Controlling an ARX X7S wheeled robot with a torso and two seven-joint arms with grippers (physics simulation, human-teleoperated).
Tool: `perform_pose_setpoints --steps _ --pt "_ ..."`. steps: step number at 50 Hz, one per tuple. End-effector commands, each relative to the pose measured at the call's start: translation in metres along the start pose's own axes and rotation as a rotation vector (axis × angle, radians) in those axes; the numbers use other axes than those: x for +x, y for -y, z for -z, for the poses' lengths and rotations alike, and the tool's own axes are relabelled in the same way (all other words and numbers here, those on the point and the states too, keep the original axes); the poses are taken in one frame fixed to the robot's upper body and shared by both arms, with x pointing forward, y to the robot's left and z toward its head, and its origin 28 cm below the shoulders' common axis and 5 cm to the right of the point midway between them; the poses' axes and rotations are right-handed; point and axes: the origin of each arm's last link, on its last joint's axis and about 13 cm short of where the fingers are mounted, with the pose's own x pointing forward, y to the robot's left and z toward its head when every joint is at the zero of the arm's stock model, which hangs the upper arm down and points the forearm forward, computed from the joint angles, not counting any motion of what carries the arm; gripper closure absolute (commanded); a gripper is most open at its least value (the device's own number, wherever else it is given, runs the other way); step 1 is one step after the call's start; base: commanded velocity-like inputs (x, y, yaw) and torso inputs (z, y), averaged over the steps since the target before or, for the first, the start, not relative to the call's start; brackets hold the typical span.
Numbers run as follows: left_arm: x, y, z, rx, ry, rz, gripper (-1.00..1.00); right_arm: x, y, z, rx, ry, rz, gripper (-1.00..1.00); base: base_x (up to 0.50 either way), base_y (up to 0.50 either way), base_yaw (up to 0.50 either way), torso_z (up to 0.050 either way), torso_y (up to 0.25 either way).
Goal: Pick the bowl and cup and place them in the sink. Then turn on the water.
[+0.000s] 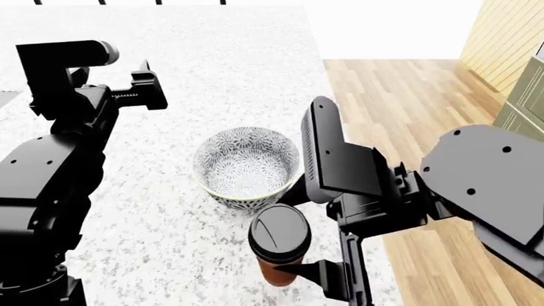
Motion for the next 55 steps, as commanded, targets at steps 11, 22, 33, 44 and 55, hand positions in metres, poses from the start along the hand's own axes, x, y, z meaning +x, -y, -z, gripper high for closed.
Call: perform_pose_setpoints --steps 11,22,33,44,55 --pt "-0.003 -0.001 -0.008 0.086 -0.007 0.103 -1.0 -0.05 -0.02 0.016 0.077 0.019 0.258 1.0 0.0 0.0 0.0 0.0 0.0" --pt "-0.006 -0.006 -0.021 0.214 -0.077 0.269 -1.0 -0.07 -0.021 0.032 0.171 0.011 0.509 1.0 0.0 0.0 0.0 0.0 0.0" --pt "-0.013 -0.011 -0.039 0.333 -0.176 0.422 -1.0 -0.08 -0.019 0.049 0.25 -0.031 0.765 1.0 0.0 0.0 0.0 0.0 0.0" --pt "-0.024 -0.008 -0.055 0.451 -0.276 0.607 -1.0 -0.085 -0.018 0.057 0.313 -0.048 1.038 1.0 0.0 0.0 0.0 0.0 0.001" --pt "-0.029 0.006 -0.066 0.538 -0.335 0.746 -1.0 -0.081 -0.02 0.073 0.426 -0.076 1.203 1.0 0.0 0.0 0.0 0.0 0.0"
